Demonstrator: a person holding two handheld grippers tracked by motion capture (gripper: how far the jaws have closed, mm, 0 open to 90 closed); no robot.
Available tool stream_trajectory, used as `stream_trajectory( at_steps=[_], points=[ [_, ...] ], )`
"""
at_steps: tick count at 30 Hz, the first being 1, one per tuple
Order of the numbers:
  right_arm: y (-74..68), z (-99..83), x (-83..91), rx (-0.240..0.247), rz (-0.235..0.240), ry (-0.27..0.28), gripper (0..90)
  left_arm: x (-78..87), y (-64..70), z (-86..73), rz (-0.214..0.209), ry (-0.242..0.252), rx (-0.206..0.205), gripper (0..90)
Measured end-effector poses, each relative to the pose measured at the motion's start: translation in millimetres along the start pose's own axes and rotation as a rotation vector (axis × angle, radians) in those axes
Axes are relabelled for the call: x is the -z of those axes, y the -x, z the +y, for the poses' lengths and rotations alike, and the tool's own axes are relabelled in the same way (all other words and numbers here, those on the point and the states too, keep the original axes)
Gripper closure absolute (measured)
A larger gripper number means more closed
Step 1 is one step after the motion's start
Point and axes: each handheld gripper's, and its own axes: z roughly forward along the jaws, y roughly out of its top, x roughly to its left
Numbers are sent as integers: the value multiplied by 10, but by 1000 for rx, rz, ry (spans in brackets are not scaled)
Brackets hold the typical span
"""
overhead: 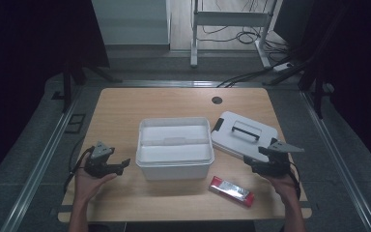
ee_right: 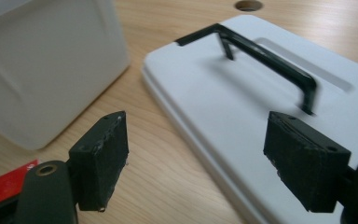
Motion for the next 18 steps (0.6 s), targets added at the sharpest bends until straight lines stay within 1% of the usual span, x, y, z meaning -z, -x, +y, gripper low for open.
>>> stream_trajectory(
  at_steps=[2, 3, 4, 6, 7, 8, 9, 10, 11, 13, 15, 17, 18],
  points=[
    [81, -44, 13, -19, 0, 3, 218, 34, 29, 14, 25, -1, -3, 214],
    [105, -60, 9, -14, -2, -3, 216, 51, 43, 19, 31, 11, -1, 213],
    [105, -60, 9, -14, -2, -3, 216, 51, 43, 19, 31, 11, -1, 210],
    [136, -73, -7, -13, 8, -8, 212, 74, 60, 19, 27, 50, 25, 214],
    [149, -72, -20, -9, 14, -8, 208, 83, 75, -4, 36, 49, 29, 216],
    [149, -72, -20, -9, 14, -8, 208, 83, 75, -4, 36, 49, 29, 234],
    [152, -66, -30, -7, 23, -6, 212, 88, 81, -20, 42, 40, 25, 241],
    [152, -66, -30, -7, 23, -6, 212, 95, 89, -35, 48, 25, 13, 241],
    [149, -62, -33, -6, 28, -3, 217, 102, 99, -59, 33, 6, 0, 241],
    [138, -58, -41, -3, 31, -4, 224, 107, 107, -58, 25, 1, -8, 239],
    [130, -50, -48, 0, 31, -5, 230, 114, 106, -57, 19, 6, -5, 233],
    [103, -21, -81, 18, 32, -10, 239, 148, 91, -58, 25, 8, 0, 223],
    [103, -21, -81, 18, 32, -10, 239, 148, 91, -58, 25, 8, 0, 218]
  ],
)
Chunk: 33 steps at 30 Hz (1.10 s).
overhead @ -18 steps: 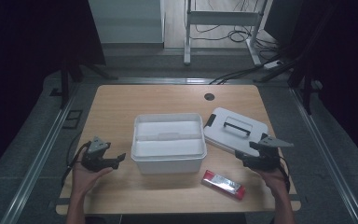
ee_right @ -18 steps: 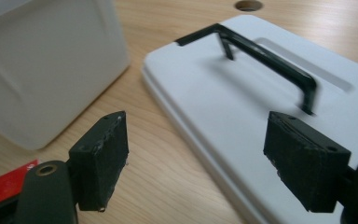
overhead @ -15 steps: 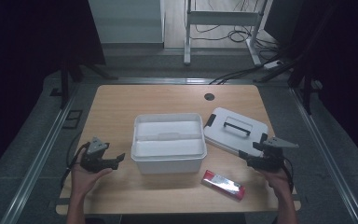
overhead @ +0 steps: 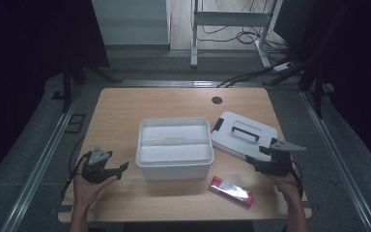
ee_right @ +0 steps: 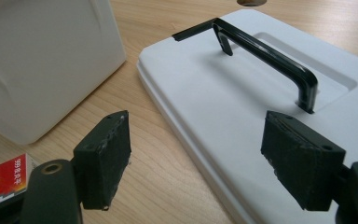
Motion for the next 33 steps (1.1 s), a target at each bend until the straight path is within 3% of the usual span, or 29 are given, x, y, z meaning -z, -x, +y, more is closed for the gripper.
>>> stream_trajectory(
  at_steps=[4, 14, 18, 20, 24, 28, 31, 33],
  points=[
    [-7, 4, -5, 7, 4, 1, 242, 65, -20, -5, 8, 7, 19, 209],
    [19, 1, -9, 4, 5, 0, 248, 92, -42, 7, 7, 16, 13, 228],
    [42, 12, -19, 5, 9, 3, 252, 130, -50, 23, -22, 29, 28, 234],
    [72, 4, -30, 4, 14, -2, 252, 153, -64, 59, -29, 22, 41, 243],
    [132, -10, -39, -7, 16, 4, 255, 259, -77, 191, -35, 69, 36, 251],
    [152, -11, -13, -1, 11, 7, 256, 339, -38, 356, -32, 78, -23, 260],
    [154, -13, 22, -4, 6, 17, 258, 388, -19, 501, -54, 95, -65, 280],
    [160, -11, 32, -5, 2, 14, 259, 412, -35, 560, -59, 106, -72, 298]
  ],
)
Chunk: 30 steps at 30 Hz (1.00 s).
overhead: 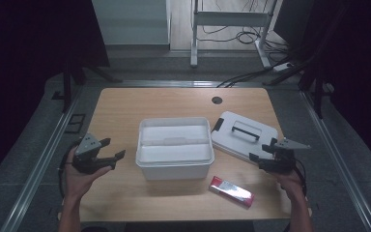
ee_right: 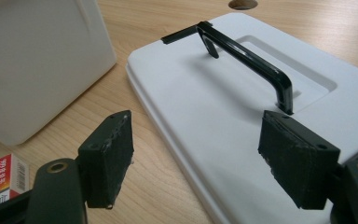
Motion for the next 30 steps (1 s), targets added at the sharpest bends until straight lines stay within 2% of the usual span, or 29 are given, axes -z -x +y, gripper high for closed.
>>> stream_trajectory(
  at_steps=[7, 10, 15, 17, 18, 19, 20, 30],
  points=[
    [5, -9, -31, 2, -10, -21, 260, 68, -83, 139, -25, 21, -14, 313],
    [9, -9, -61, 10, -10, -26, 262, 118, -124, 237, -56, 31, -22, 313],
    [12, -10, -66, 13, -10, -32, 263, 143, -153, 355, -80, 42, -31, 306],
    [14, -10, -61, 12, -11, -29, 265, 141, -150, 421, -83, 41, -49, 305],
    [18, -10, -53, 12, -11, -26, 267, 137, -138, 488, -100, 38, -70, 302],
    [18, -10, -53, 12, -11, -26, 267, 137, -138, 488, -100, 38, -70, 300],
    [31, -11, -48, 11, -14, -27, 267, 127, -124, 552, -106, 33, -92, 300],
    [49, -18, -50, 12, -16, -36, 268, 39, -58, 794, -156, -8, -181, 291]
  ],
)
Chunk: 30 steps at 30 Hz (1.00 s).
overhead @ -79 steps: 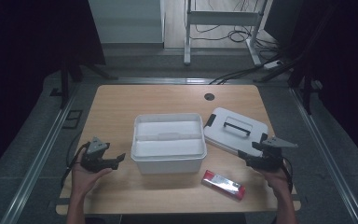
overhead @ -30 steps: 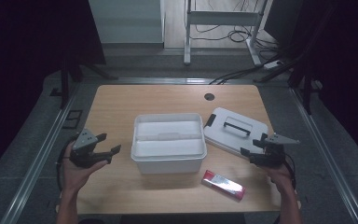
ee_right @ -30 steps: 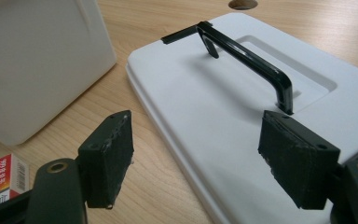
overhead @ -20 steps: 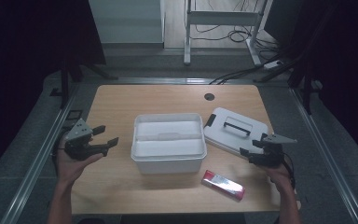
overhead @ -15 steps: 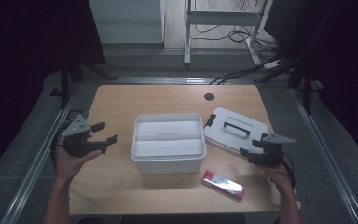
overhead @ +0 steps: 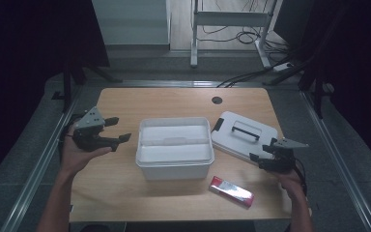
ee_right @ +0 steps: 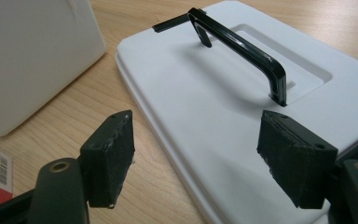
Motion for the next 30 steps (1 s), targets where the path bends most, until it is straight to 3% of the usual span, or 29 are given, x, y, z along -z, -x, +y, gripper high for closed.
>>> stream_trajectory(
  at_steps=[6, 16, 30],
  points=[
    [9, -8, -17, 5, 4, -14, 268, -66, 2, 142, -44, -31, -55, 286],
    [16, -17, -21, 1, 2, -25, 268, -141, -12, 307, -107, -73, -74, 288],
    [32, -30, -27, 5, -9, -35, 268, -370, 69, 494, -87, -155, -166, 305]
  ],
)
